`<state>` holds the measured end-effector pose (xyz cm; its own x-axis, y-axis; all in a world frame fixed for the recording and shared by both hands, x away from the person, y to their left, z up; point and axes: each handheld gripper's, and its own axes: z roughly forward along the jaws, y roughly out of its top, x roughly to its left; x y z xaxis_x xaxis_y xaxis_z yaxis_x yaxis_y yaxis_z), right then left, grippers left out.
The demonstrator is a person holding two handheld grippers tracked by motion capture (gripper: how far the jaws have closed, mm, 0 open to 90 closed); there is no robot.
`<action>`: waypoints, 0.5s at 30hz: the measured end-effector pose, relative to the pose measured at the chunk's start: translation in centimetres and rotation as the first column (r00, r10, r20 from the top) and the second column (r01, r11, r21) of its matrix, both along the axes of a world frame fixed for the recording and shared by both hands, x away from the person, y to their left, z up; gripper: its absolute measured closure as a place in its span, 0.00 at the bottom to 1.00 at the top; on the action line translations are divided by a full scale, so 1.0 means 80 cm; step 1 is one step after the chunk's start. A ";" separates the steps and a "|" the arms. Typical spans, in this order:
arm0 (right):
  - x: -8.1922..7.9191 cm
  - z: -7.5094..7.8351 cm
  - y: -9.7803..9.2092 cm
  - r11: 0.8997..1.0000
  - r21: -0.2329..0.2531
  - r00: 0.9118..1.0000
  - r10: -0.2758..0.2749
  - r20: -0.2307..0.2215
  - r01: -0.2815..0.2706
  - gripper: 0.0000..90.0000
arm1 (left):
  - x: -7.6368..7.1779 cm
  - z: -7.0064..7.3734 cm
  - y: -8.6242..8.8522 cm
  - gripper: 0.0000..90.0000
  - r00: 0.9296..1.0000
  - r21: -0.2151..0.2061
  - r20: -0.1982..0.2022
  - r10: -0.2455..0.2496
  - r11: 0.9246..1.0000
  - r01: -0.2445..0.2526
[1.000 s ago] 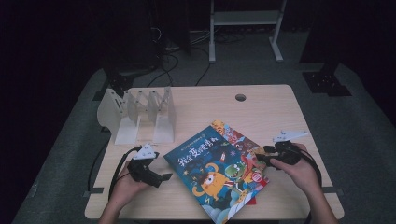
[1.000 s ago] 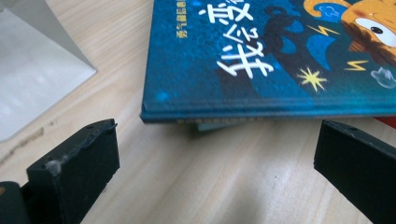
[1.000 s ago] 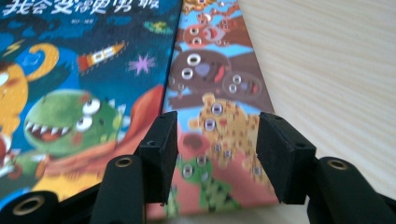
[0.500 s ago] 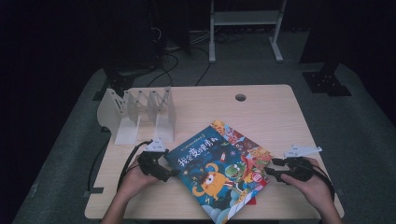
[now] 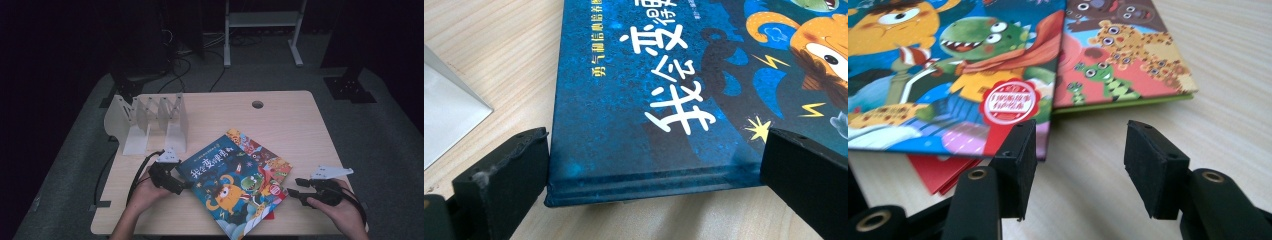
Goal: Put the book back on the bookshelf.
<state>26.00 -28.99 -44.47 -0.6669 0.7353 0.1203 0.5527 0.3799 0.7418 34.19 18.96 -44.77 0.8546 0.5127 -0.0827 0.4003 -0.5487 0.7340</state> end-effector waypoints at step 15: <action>0.008 -0.009 0.002 0.999 -0.024 1.000 -0.031 -0.004 0.031 0.52 | -0.001 -0.001 -0.003 0.00 0.999 -0.004 -0.029 -0.035 0.999 0.035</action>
<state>26.61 -28.81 -45.15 -0.6432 0.7584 0.1054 0.5676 0.3799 0.7305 34.07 18.72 -44.86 0.8691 0.4823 -0.1097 0.4023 -0.5602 0.7241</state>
